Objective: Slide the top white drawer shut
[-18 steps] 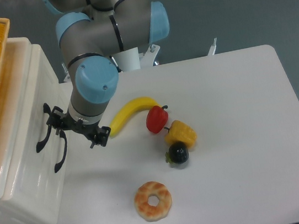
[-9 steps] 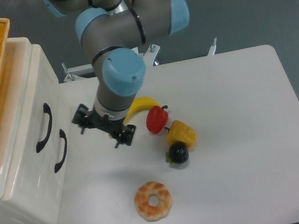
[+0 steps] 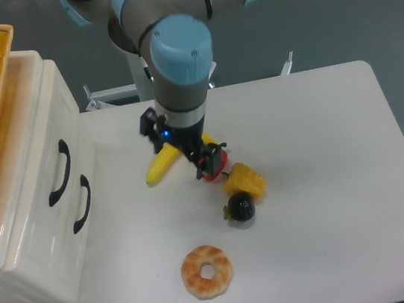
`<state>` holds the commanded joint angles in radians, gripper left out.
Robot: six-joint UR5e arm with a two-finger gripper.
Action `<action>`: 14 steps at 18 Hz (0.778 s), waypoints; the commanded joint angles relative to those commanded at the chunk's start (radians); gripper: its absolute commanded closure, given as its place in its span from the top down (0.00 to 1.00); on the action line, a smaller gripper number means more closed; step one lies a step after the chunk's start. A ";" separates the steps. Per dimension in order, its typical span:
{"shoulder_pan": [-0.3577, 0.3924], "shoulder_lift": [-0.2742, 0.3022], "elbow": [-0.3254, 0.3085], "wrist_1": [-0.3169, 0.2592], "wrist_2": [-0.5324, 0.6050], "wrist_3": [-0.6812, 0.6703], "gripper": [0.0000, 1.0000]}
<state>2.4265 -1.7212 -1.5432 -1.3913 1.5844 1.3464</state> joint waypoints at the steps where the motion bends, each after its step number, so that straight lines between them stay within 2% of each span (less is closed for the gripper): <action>1: 0.023 0.008 0.000 -0.003 0.011 0.060 1.00; 3: 0.061 0.020 -0.003 -0.006 0.015 0.199 1.00; 7: 0.144 0.040 -0.009 -0.029 0.016 0.313 1.00; 10: 0.203 0.054 -0.015 -0.046 0.015 0.457 1.00; 14: 0.258 0.074 -0.044 -0.043 0.005 0.484 1.00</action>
